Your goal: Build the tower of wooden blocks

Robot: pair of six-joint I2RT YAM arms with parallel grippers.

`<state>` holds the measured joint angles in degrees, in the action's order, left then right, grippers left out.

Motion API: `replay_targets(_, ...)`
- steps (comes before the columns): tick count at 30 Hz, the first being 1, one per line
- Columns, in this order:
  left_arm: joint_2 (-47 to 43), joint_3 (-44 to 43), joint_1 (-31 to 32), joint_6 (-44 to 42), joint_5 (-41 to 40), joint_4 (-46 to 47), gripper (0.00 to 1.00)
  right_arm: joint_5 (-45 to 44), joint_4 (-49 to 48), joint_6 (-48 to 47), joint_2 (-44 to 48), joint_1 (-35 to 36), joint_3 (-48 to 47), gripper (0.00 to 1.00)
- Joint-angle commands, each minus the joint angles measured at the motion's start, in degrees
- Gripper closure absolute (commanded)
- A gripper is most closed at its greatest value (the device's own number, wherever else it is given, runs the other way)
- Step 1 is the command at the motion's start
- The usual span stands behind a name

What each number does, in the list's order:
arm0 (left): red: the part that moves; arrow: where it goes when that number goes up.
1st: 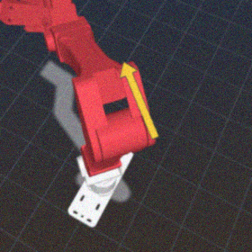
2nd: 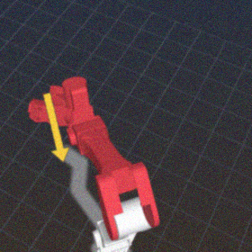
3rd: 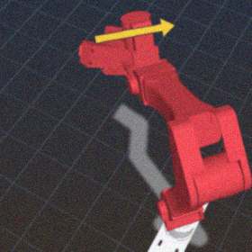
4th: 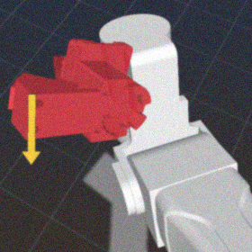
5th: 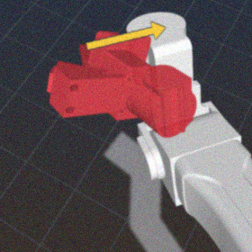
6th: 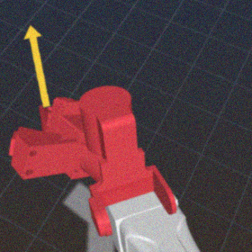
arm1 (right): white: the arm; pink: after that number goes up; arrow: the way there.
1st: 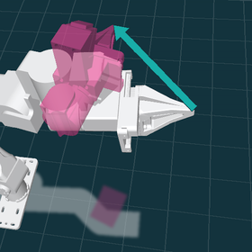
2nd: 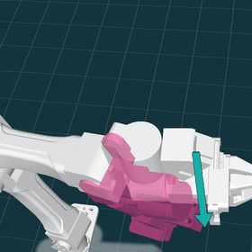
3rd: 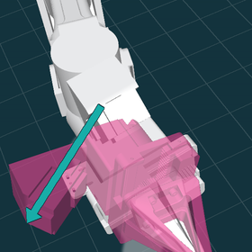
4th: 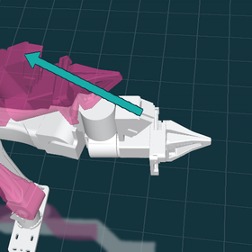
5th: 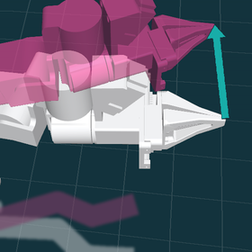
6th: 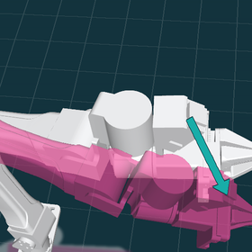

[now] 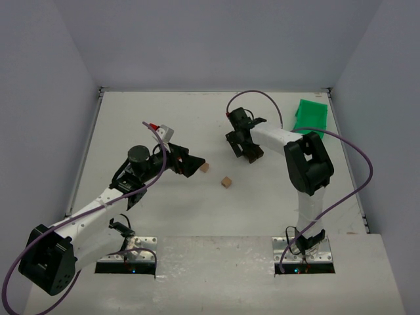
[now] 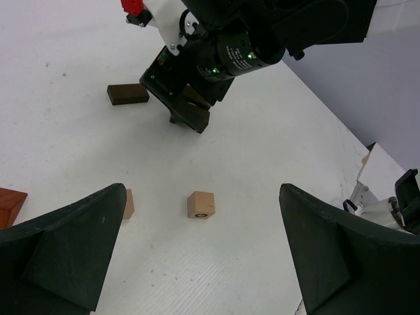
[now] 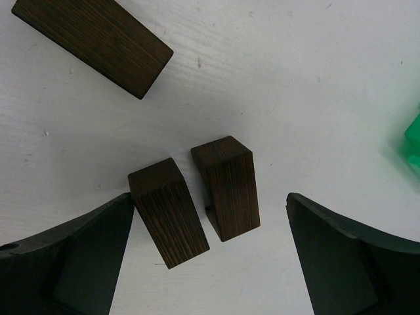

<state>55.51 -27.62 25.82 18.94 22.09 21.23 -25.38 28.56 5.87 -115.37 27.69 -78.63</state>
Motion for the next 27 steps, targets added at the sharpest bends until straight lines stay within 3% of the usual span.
replay_targets(1,-0.23,0.34,-0.25,-0.51,1.43,3.26,0.00,-1.95,-1.72,0.23,0.18,-0.59,-0.97,0.01)
replay_targets(20,-0.93,0.63,-0.25,-0.48,1.55,3.29,0.00,-3.06,-1.76,-1.43,-0.46,-1.07,-1.87,0.01)
replay_targets(27,-0.84,0.55,-0.25,-0.46,1.64,3.20,0.00,4.28,-4.14,-3.18,4.27,-0.82,2.47,0.01)
